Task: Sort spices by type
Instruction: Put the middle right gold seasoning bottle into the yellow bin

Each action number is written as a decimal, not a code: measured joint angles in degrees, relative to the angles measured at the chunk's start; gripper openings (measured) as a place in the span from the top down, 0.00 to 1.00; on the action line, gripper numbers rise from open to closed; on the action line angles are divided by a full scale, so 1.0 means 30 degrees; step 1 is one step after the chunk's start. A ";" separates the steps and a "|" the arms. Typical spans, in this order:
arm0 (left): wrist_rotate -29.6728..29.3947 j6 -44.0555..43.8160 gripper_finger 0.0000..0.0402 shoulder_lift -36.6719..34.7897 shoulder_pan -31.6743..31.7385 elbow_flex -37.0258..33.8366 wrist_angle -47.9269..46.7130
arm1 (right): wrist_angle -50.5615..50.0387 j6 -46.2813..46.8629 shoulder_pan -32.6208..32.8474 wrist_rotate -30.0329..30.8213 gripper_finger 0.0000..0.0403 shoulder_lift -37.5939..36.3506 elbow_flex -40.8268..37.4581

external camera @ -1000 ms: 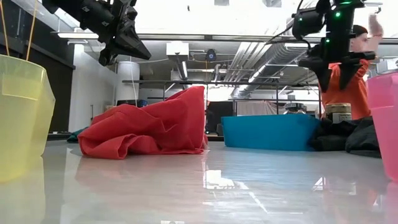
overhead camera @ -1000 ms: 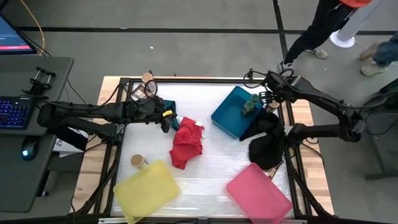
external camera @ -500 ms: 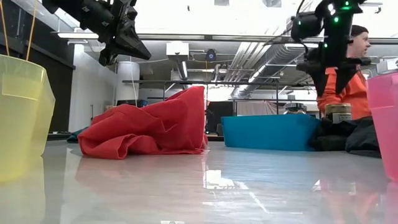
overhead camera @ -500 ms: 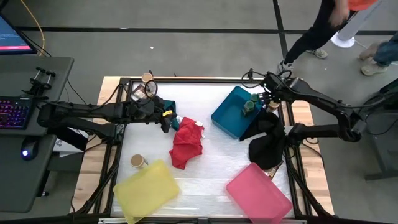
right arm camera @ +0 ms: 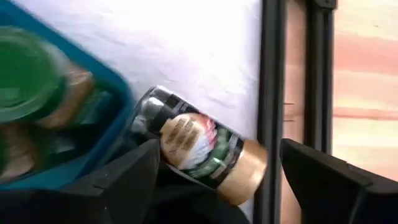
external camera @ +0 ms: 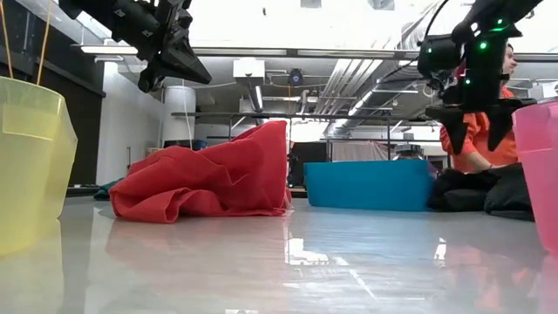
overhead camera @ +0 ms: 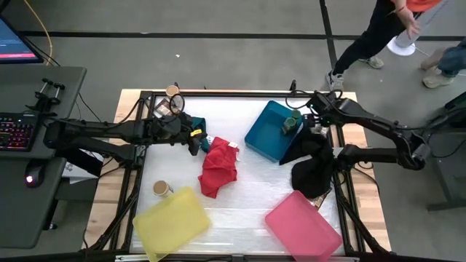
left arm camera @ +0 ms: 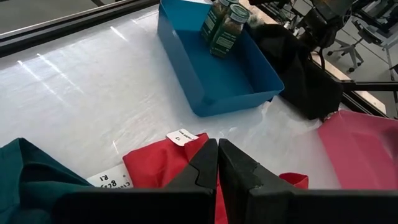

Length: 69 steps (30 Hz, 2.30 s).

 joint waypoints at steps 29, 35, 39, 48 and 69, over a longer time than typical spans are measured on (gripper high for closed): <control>0.0128 -0.0561 1.00 0.0005 0.0000 0.0000 0.0109 | 0.1154 -1.0128 -0.2955 -0.4630 0.19 0.3630 0.0000; 0.0128 -0.0554 1.00 0.0006 0.0000 0.0000 0.0109 | 0.1156 -1.1010 -0.2947 -0.4708 0.19 0.5488 0.0000; 0.0127 -0.0553 1.00 0.0006 0.0000 0.0000 0.0109 | 0.1452 -1.0561 -0.2955 -0.4237 0.19 0.6612 0.0029; 0.0121 -0.0552 1.00 0.0006 0.0000 0.0000 0.0109 | 0.1591 -1.0091 -0.2947 -0.4195 0.19 0.8379 0.0091; 0.0127 0.4836 0.97 0.0006 -0.0061 0.0000 0.3105 | 0.0605 -0.4246 -0.2375 -0.5124 0.32 -0.0431 -0.0015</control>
